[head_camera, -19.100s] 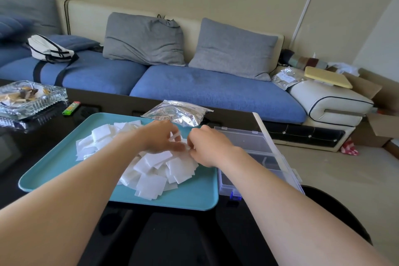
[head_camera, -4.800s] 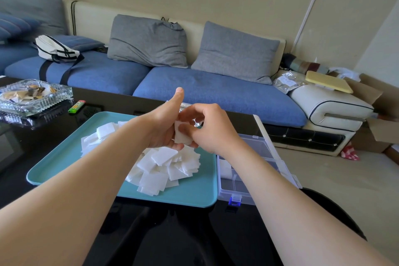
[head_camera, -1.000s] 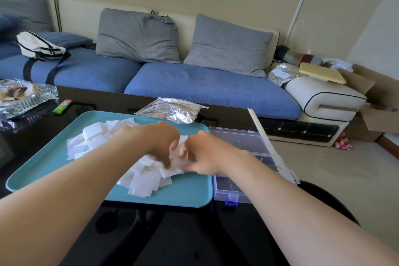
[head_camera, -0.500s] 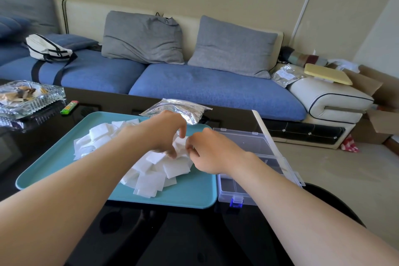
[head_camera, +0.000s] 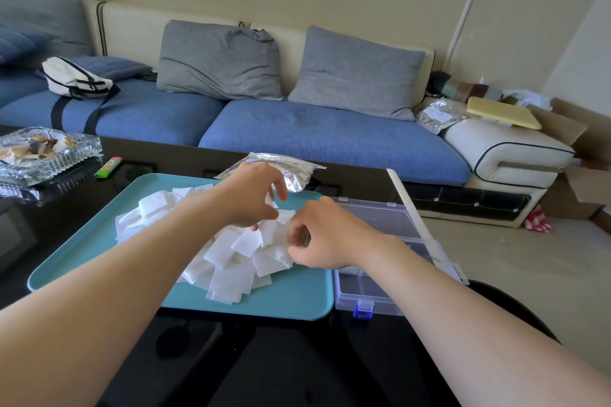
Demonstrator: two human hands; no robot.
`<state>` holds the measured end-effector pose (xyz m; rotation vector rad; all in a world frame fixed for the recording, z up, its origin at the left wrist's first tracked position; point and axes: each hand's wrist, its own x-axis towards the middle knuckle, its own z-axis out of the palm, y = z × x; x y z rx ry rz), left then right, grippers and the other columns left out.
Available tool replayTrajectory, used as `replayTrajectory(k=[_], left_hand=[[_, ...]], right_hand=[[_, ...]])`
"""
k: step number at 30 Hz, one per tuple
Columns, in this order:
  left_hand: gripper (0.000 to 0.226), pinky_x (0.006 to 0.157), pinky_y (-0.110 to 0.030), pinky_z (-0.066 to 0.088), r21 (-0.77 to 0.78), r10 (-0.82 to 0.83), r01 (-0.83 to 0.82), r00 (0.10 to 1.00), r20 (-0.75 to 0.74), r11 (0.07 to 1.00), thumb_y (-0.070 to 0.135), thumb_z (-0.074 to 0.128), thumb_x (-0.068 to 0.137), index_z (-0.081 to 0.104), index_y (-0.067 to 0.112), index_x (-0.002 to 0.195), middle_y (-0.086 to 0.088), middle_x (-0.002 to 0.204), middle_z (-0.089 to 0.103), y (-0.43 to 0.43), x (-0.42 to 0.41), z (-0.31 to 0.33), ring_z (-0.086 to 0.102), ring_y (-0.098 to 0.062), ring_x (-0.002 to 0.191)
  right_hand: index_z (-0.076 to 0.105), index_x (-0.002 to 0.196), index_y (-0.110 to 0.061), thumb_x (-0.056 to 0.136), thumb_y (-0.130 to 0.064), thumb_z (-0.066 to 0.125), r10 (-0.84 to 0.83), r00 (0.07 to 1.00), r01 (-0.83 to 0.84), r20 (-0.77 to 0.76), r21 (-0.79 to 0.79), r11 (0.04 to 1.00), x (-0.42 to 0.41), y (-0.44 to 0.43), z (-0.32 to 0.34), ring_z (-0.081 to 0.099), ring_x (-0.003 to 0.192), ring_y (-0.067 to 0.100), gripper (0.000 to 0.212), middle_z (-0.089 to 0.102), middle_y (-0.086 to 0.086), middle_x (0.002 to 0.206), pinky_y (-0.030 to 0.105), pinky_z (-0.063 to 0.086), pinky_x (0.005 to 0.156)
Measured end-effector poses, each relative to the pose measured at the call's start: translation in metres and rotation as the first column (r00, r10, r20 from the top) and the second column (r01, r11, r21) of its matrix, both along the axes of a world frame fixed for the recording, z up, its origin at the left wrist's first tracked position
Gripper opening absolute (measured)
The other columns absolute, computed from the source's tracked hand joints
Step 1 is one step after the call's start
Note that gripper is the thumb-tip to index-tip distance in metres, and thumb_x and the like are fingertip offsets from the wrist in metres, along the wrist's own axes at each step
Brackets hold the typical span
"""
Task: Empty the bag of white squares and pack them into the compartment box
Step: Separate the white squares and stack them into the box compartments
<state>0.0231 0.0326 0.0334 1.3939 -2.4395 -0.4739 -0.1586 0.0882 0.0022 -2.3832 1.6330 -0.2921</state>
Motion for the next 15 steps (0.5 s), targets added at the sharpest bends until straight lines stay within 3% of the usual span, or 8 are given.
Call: replayTrajectory(k=[3,6,9,12,13,15], left_hand=[[0.031,0.063,-0.018,0.042,-0.004,-0.037,0.037,0.998,-0.044,0.999,0.008,0.074,0.09,0.068,0.03,0.112,0.011,0.104,0.06,-0.001,-0.002,0.0,0.057,-0.001,0.069],[0.039,0.068,-0.025,0.051,0.032,-0.011,0.014,0.994,-0.112,0.999,0.0,0.064,0.091,0.067,0.029,0.116,0.01,0.102,0.065,-0.002,-0.005,0.002,0.063,-0.003,0.076],[0.042,0.076,-0.034,0.063,0.151,0.003,0.018,0.99,-0.143,0.988,-0.006,0.052,0.094,0.065,0.026,0.116,0.002,0.097,0.076,0.002,-0.005,0.002,0.075,-0.008,0.076],[0.038,0.082,-0.039,0.064,0.27,0.024,0.025,0.984,-0.178,0.963,-0.005,0.045,0.097,0.059,0.021,0.12,-0.005,0.096,0.079,0.004,-0.006,0.0,0.078,-0.015,0.079],[0.033,0.081,-0.04,0.064,0.29,0.044,0.013,0.981,-0.191,0.957,-0.003,0.045,0.099,0.057,0.019,0.12,-0.007,0.096,0.079,0.004,-0.006,-0.001,0.078,-0.017,0.081],[0.023,0.07,-0.035,0.064,0.295,0.083,-0.026,0.98,-0.182,0.955,0.001,0.046,0.101,0.057,0.014,0.115,-0.008,0.098,0.078,0.003,-0.005,-0.001,0.078,-0.019,0.083]], right_hand=[[0.075,0.077,-0.016,0.089,-0.039,0.066,-0.1,0.994,0.102,0.055,-0.036,0.994,0.001,-0.003,0.0,0.06,0.094,0.017,0.027,0.073,-0.005,0.075,0.04,0.056,0.088],[0.073,0.113,-0.018,0.094,-0.051,0.066,-0.215,0.957,0.218,0.194,0.006,0.976,0.003,-0.005,0.002,0.053,0.117,0.018,0.039,0.075,-0.008,0.091,0.038,0.049,0.099],[0.072,0.107,-0.02,0.087,-0.062,0.071,-0.256,0.927,0.236,0.276,0.101,0.966,0.01,-0.003,-0.002,0.064,0.103,0.012,0.046,0.076,-0.005,0.096,0.03,0.052,0.088],[0.068,0.082,-0.029,0.085,-0.052,0.078,-0.264,0.903,0.216,0.338,0.174,0.961,0.018,0.001,-0.007,0.065,0.077,0.011,0.026,0.077,-0.006,0.09,0.02,0.049,0.071],[0.067,0.082,-0.029,0.085,-0.047,0.079,-0.26,0.902,0.213,0.345,0.17,0.962,0.02,0.002,-0.008,0.063,0.073,0.013,0.022,0.075,-0.006,0.086,0.021,0.049,0.07],[0.069,0.097,-0.023,0.084,-0.04,0.082,-0.251,0.912,0.217,0.325,0.136,0.967,0.024,0.0,-0.011,0.067,0.082,0.015,0.025,0.072,-0.006,0.088,0.028,0.053,0.078]])
